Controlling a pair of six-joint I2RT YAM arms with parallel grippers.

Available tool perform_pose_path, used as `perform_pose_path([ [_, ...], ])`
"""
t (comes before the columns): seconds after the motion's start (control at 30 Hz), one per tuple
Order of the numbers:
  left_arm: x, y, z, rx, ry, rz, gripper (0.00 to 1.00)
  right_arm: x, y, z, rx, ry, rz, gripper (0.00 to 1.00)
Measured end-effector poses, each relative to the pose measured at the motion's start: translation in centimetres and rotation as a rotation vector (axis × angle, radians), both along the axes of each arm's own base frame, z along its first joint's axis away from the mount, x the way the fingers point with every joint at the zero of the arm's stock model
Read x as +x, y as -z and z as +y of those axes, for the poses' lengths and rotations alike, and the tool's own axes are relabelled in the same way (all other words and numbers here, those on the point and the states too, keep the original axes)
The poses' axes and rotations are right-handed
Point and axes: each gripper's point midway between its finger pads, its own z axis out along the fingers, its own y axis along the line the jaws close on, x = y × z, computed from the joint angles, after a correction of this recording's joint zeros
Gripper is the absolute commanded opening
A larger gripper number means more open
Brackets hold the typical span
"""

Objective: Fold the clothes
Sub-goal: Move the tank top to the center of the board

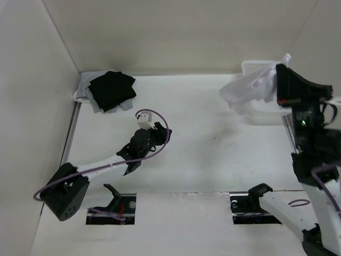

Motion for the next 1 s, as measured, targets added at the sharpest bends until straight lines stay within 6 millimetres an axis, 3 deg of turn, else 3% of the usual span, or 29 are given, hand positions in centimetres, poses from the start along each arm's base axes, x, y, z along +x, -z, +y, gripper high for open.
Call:
perform_pose_path([
  [0.07,0.5,-2.7,1.6,-0.053,-0.054,-0.051,0.45,-5.3,-1.9,1.4,0.024,-0.130,-0.085,0.01],
  [0.13,1.0,-5.3,3.4,-0.104,-0.110,-0.102,0.45,-8.6,-2.8,2.2,0.050,-0.241,-0.130,0.02],
  [0.2,1.2,-7.0,5.1,-0.139,-0.159,-0.137,0.45,-9.6,-2.7,3.5,0.067,-0.328,-0.122,0.03],
  [0.27,1.3,-8.1,6.5,-0.160,-0.198,-0.158,0.45,-9.0,-1.6,5.8,0.052,-0.395,-0.075,0.03],
  [0.37,1.5,-8.4,8.4,-0.163,-0.251,-0.160,0.45,-4.8,2.4,10.4,-0.026,-0.407,0.052,0.03],
  [0.47,1.7,-7.3,9.5,-0.142,-0.285,-0.134,0.45,1.9,9.7,15.2,-0.121,-0.382,0.247,0.02],
  [0.6,1.9,-4.8,10.1,-0.099,-0.303,-0.070,0.45,11.6,24.9,20.7,-0.231,-0.365,0.604,0.02],
  [0.67,2.0,-3.6,10.0,-0.079,-0.301,-0.037,0.45,15.0,31.6,21.9,-0.259,-0.353,0.742,0.04],
  [0.77,2.0,-1.6,9.8,-0.042,-0.293,0.018,0.44,20.3,40.4,21.3,-0.250,-0.319,0.935,0.25],
  [0.83,1.9,-0.6,9.7,-0.022,-0.289,0.046,0.44,23.6,42.8,20.1,-0.211,-0.293,0.985,0.36],
  [0.9,1.7,0.0,9.7,-0.009,-0.289,0.063,0.43,26.6,43.2,18.3,-0.168,-0.268,0.993,0.43],
  [1.0,1.6,0.3,9.8,0.000,-0.289,0.069,0.41,27.7,42.2,15.4,-0.140,-0.228,0.973,0.45],
])
